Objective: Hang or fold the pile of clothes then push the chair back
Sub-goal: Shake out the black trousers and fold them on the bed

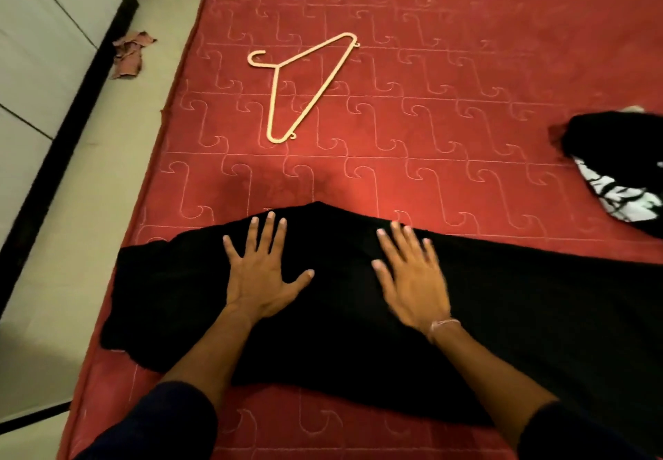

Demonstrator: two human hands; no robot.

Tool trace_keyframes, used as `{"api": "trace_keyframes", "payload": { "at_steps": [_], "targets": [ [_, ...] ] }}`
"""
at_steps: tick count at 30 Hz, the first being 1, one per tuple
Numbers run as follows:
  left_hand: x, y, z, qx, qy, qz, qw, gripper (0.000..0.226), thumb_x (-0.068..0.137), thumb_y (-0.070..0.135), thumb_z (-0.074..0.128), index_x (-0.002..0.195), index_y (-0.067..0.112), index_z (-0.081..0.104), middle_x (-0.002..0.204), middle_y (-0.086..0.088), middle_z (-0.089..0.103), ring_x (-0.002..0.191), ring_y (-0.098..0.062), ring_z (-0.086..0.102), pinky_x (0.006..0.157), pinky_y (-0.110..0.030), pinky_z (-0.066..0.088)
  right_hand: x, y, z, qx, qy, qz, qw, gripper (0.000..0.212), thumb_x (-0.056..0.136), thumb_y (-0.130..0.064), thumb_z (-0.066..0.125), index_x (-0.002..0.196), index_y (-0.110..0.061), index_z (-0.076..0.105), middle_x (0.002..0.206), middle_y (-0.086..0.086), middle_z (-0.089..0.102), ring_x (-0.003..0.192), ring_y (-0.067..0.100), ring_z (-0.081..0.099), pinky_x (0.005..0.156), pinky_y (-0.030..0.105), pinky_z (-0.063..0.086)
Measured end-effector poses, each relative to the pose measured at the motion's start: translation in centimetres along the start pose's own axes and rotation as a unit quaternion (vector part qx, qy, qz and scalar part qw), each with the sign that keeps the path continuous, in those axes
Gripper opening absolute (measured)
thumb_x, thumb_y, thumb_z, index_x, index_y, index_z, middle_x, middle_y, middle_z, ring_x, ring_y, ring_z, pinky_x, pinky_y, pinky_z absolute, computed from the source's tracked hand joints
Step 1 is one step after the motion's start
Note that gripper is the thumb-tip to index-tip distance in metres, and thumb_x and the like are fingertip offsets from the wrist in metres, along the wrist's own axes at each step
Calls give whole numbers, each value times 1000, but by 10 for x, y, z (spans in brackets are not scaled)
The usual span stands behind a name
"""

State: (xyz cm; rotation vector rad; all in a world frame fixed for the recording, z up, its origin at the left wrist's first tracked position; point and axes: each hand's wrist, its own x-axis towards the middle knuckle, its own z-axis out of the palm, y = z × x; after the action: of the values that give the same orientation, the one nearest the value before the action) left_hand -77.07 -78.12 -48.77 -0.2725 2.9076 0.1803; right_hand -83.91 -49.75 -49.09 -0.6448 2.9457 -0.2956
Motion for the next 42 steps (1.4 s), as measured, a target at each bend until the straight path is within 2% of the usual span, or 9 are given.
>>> {"api": "trace_keyframes", "payload": {
  "at_steps": [5,9,13,20,24,28,31,37,42],
  "targets": [
    [-2,47,-14,39,20,-54,998,92,90,65,30,158,7,10,166,-15,6,153,-39,2,110,-74,-8,-17,65,-28,4,-34,37,999,65,103,-55,6,161,-25,11,168,-1,8,155,16,-1,126,40,2],
    [0,120,-11,-18,66,127,990,75,95,44,29,158,6,16,166,-12,11,154,-28,9,122,-56,14,-20,77,-39,6,3,82,997,56,108,-39,19,160,-18,15,167,3,16,155,19,9,126,42,8],
    [9,163,2,-10,26,226,974,68,101,48,16,160,14,9,167,-4,6,155,-20,2,125,-48,6,-33,98,-30,-12,-27,30,999,58,106,-43,14,160,-20,16,167,0,13,155,18,8,125,47,16],
    [17,171,18,54,16,174,983,83,97,71,13,160,17,6,167,1,1,154,-20,-1,118,-65,2,-26,173,-32,8,-25,60,998,56,107,-45,9,161,-29,4,168,-8,3,155,18,-3,126,46,3],
    [20,220,14,44,32,109,993,85,96,68,17,158,11,12,166,-8,7,154,-28,6,116,-64,-8,-25,181,-46,48,-40,34,997,56,109,-43,14,161,-25,0,168,-5,-6,154,17,-13,126,45,-3],
    [14,299,26,4,33,238,971,71,100,52,24,157,9,25,165,-10,12,154,-25,9,122,-53,6,-61,185,-51,42,-36,-28,998,56,110,-38,18,161,-18,9,168,-6,-4,154,11,-13,126,40,-2],
    [10,351,39,1,18,297,955,70,101,52,27,158,12,21,166,-7,13,154,-21,3,121,-49,8,-90,230,-45,2,-26,26,999,57,108,-44,18,160,-20,14,168,-6,1,155,12,-3,125,42,3],
    [11,400,45,17,1,247,969,83,99,66,21,159,10,12,167,-7,4,154,-24,-3,122,-53,2,-108,317,-65,0,-5,155,988,59,107,-49,16,161,-27,8,169,-3,0,155,16,-8,126,44,1],
    [5,451,50,15,-15,305,952,79,99,62,23,159,11,13,167,-6,7,154,-21,0,121,-51,1,-129,306,-64,-30,-35,75,996,57,108,-42,12,160,-20,6,168,-3,-3,155,15,-9,126,49,10]
  ]
}}
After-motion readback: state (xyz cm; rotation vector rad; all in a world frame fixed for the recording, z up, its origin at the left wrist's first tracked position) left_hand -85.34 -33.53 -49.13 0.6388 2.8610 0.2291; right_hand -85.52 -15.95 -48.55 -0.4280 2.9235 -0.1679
